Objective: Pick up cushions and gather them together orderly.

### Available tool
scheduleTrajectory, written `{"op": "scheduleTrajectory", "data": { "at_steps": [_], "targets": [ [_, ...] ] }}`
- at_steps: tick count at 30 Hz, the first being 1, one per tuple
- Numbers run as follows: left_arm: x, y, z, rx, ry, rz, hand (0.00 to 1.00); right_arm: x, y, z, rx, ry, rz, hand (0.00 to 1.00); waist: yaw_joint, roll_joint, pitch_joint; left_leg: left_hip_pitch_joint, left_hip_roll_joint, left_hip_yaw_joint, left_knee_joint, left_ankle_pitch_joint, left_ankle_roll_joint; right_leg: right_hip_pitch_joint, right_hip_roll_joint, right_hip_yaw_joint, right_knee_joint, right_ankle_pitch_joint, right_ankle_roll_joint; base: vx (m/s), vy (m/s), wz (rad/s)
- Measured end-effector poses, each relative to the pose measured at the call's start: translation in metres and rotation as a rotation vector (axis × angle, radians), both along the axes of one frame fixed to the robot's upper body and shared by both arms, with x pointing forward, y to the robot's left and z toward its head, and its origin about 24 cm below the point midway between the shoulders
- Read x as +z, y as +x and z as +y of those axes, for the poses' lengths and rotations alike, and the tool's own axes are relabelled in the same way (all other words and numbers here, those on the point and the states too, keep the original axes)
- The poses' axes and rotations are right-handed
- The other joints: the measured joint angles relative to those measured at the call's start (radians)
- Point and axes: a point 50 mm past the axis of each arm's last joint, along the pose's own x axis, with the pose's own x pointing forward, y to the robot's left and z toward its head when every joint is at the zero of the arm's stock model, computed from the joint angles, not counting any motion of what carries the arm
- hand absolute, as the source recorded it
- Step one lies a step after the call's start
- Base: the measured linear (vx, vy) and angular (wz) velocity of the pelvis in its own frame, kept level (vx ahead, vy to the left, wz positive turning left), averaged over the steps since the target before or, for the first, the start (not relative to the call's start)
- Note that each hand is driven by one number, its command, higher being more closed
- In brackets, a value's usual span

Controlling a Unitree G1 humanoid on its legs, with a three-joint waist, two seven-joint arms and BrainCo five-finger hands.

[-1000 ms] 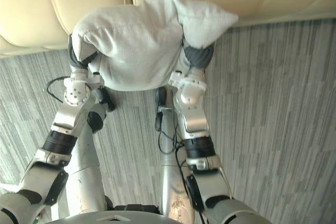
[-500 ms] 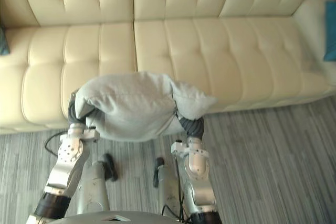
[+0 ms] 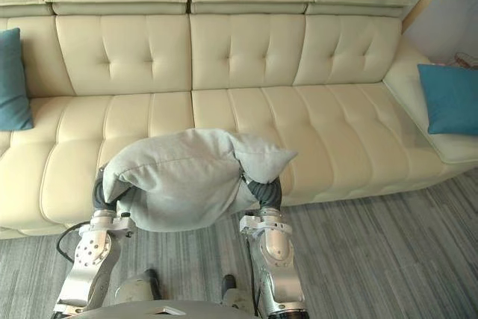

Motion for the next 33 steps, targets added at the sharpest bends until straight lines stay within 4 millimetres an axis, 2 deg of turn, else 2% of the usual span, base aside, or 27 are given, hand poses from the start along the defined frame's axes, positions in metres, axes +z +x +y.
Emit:
{"op": "scheduleTrajectory", "data": {
  "at_steps": [3,5,6,7,8,9,10,11,12,13,14,15,16,17,18,19,20,21,22,23,24,25,26,29,32,33],
  "targets": [
    [-0.002,-0.002,0.001,0.005,0.0,0.011,1.0,-0.004,0.0,0.001,0.015,-0.01,0.019,1.0,0.004,0.002,0.003,-0.001,0.001,-0.002,0.025,-0.037,0.004,-0.047,-0.001,0.008,0.103,-0.01,-0.014,-0.08,0.067,-0.32],
    [-0.003,-0.002,0.001,0.005,0.002,0.013,1.0,-0.005,0.0,0.0,0.017,-0.016,0.021,1.0,-0.009,0.001,0.019,0.003,-0.003,-0.009,0.051,-0.067,0.003,-0.121,-0.017,-0.002,0.269,-0.014,-0.02,-0.17,0.1,-0.08],
    [-0.003,-0.002,0.002,0.007,0.003,0.014,1.0,-0.005,0.001,0.0,0.018,-0.016,0.022,1.0,-0.014,0.003,0.023,0.005,-0.01,-0.01,0.047,-0.068,0.005,-0.141,-0.029,-0.017,0.303,-0.012,-0.025,-0.15,0.066,0.07],
    [-0.003,-0.002,0.004,0.01,0.006,0.014,1.0,-0.007,0.003,0.001,0.023,-0.018,0.027,1.0,-0.018,0.005,0.03,0.009,-0.015,-0.01,0.037,-0.067,0.007,-0.154,-0.038,-0.035,0.318,-0.012,-0.054,-0.13,0.042,0.05],
    [-0.003,-0.002,0.006,0.012,0.014,0.015,1.0,-0.009,0.006,0.003,0.03,-0.019,0.033,1.0,-0.016,-0.002,0.03,0.016,-0.023,-0.01,0.012,-0.064,0.01,-0.156,-0.043,-0.06,0.297,-0.039,-0.072,-0.13,0.016,0.1],
    [-0.002,-0.002,0.011,0.016,0.034,0.014,1.0,-0.009,0.01,0.007,0.046,-0.017,0.034,1.0,-0.016,-0.025,0.026,0.026,-0.061,-0.017,-0.073,-0.056,0.016,-0.163,-0.047,-0.078,0.222,-0.083,-0.07,-0.1,0.008,0.14],
    [-0.001,-0.002,0.013,0.016,0.043,0.011,1.0,-0.009,0.011,0.01,0.051,-0.01,0.034,1.0,-0.023,-0.061,0.01,0.024,-0.105,-0.012,-0.069,-0.051,0.022,-0.166,-0.063,-0.079,0.175,-0.114,-0.075,-0.08,0.009,0.34],
    [0.001,0.0,0.015,0.023,0.045,-0.002,1.0,-0.005,0.013,0.009,0.059,-0.02,0.015,1.0,-0.037,-0.076,0.027,-0.017,-0.137,-0.002,0.153,-0.101,0.081,-0.181,-0.087,-0.084,0.178,-0.114,-0.047,-0.05,0.061,0.17],
    [-0.005,-0.001,0.006,0.024,0.0,0.018,1.0,0.002,0.015,0.001,0.069,-0.071,-0.017,1.0,-0.036,0.024,0.055,0.09,-0.123,-0.015,0.192,-0.182,0.097,-0.186,-0.07,-0.103,0.256,-0.115,-0.041,-0.09,0.122,-0.07],
    [-0.005,0.003,0.006,0.013,0.012,0.013,1.0,-0.002,0.016,0.0,0.063,-0.071,-0.004,1.0,-0.035,0.019,0.076,0.158,-0.155,-0.02,0.109,-0.273,0.086,-0.256,-0.097,-0.061,0.412,-0.146,0.01,-0.09,0.067,-0.22],
    [-0.01,0.004,0.007,0.011,0.021,0.036,1.0,-0.009,0.014,0.001,0.061,-0.065,0.041,1.0,-0.045,0.003,0.076,0.163,-0.176,-0.025,0.092,-0.283,0.078,-0.295,-0.1,-0.024,0.441,-0.169,0.008,-0.05,-0.01,0.16],
    [-0.013,0.003,0.005,-0.006,0.027,0.053,1.0,-0.016,0.009,-0.002,0.051,-0.065,0.079,1.0,-0.069,0.008,0.069,0.152,-0.168,-0.044,0.08,-0.282,0.079,-0.31,-0.081,-0.02,0.413,-0.142,-0.019,0.08,-0.138,0.52],
    [-0.014,0.002,0.001,-0.022,0.022,0.061,1.0,-0.019,0.005,-0.006,0.04,-0.07,0.092,1.0,-0.078,0.027,0.058,0.133,-0.146,-0.062,0.084,-0.284,0.064,-0.31,-0.051,-0.024,0.384,-0.116,-0.03,0.24,-0.162,0.45],
    [-0.016,0.001,-0.004,-0.034,0.012,0.07,1.0,-0.02,0.004,-0.01,0.038,-0.087,0.1,1.0,-0.076,0.054,0.045,0.119,-0.108,-0.079,0.081,-0.297,0.04,-0.301,-0.019,-0.054,0.359,-0.116,-0.03,0.29,-0.162,0.16],
    [-0.017,0.0,-0.004,-0.034,0.009,0.073,1.0,-0.021,0.003,-0.011,0.038,-0.089,0.101,1.0,-0.075,0.064,0.043,0.121,-0.09,-0.083,0.077,-0.283,0.022,-0.292,-0.004,-0.068,0.348,-0.111,-0.03,0.37,-0.156,0.18],
    [-0.019,-0.001,-0.006,-0.032,-0.004,0.082,1.0,-0.02,0.001,-0.011,0.035,-0.086,0.104,1.0,-0.082,0.077,0.041,0.102,-0.048,-0.087,0.138,-0.251,0.0,-0.256,0.014,-0.109,0.328,-0.117,-0.048,0.49,-0.218,0.28],
    [-0.02,-0.002,-0.01,-0.024,-0.042,0.087,1.0,-0.015,-0.005,-0.013,0.032,-0.093,0.088,1.0,-0.078,0.075,0.042,0.08,-0.03,-0.089,0.224,-0.199,0.022,-0.255,0.009,-0.13,0.386,-0.126,-0.065,0.51,-0.271,0.37],
    [-0.02,-0.001,-0.013,-0.018,-0.078,0.088,1.0,-0.007,-0.009,-0.017,0.032,-0.109,0.061,1.0,-0.079,0.081,0.042,0.069,-0.026,-0.077,0.284,-0.165,0.037,-0.313,0.013,-0.15,0.511,-0.151,-0.094,0.36,-0.3,0.18],
    [-0.019,-0.004,-0.012,-0.02,-0.088,0.083,1.0,-0.002,-0.014,-0.018,0.03,-0.113,0.04,1.0,-0.075,0.096,0.014,0.068,0.02,-0.057,0.364,-0.16,0.036,-0.271,0.054,-0.145,0.315,-0.112,-0.102,0.09,-0.219,0.1],
    [-0.02,-0.003,-0.015,-0.025,-0.102,0.082,1.0,0.001,-0.013,-0.02,0.029,-0.123,0.028,1.0,-0.077,0.119,0.007,0.065,0.049,-0.048,0.407,-0.148,0.052,-0.256,0.065,-0.165,0.32,-0.123,-0.111,0.12,-0.174,-0.17],
    [-0.02,-0.003,-0.015,-0.03,-0.11,0.082,1.0,0.003,-0.013,-0.021,0.026,-0.123,0.018,1.0,-0.067,0.129,-0.011,0.055,0.069,-0.024,0.454,-0.074,0.058,-0.225,0.079,-0.156,0.287,-0.129,-0.125,0.21,-0.106,-0.25],
    [-0.019,-0.002,-0.015,-0.03,-0.116,0.076,1.0,0.006,-0.011,-0.021,0.024,-0.123,0.006,1.0,-0.064,0.126,-0.011,0.039,0.072,-0.016,0.482,-0.01,0.062,-0.201,0.074,-0.144,0.265,-0.129,-0.126,0.56,-0.118,-0.24],
    [-0.016,0.001,-0.018,-0.048,-0.119,0.062,1.0,0.008,-0.011,-0.024,0.011,-0.122,-0.005,1.0,-0.059,0.124,-0.011,0.01,0.079,-0.01,0.526,-0.008,0.05,-0.143,0.067,-0.136,0.205,-0.128,-0.125,0.49,-0.085,-0.05],
    [-0.015,0.001,-0.021,-0.062,-0.129,0.059,1.0,0.008,-0.012,-0.027,-0.003,-0.122,-0.002,1.0,-0.048,0.116,-0.006,-0.041,0.092,0.002,0.493,-0.085,0.049,-0.044,0.054,-0.131,0.133,-0.128,-0.125,0.39,0.015,0.09],
    [-0.015,-0.002,-0.022,-0.075,-0.136,0.058,1.0,0.007,-0.016,-0.029,-0.013,-0.121,0.004,1.0,-0.027,0.098,0.006,-0.108,0.067,0.041,0.339,-0.098,0.058,0.032,0.015,-0.137,0.114,-0.13,-0.123,0.29,0.187,0.18],
    [-0.012,-0.004,-0.022,-0.076,-0.141,0.046,1.0,0.011,-0.021,-0.029,-0.017,-0.117,-0.006,1.0,-0.013,0.093,0.009,-0.131,0.038,0.065,0.219,-0.086,0.056,0.072,-0.013,-0.157,0.114,-0.142,-0.103,0.26,0.239,0.19]
  ]
}}
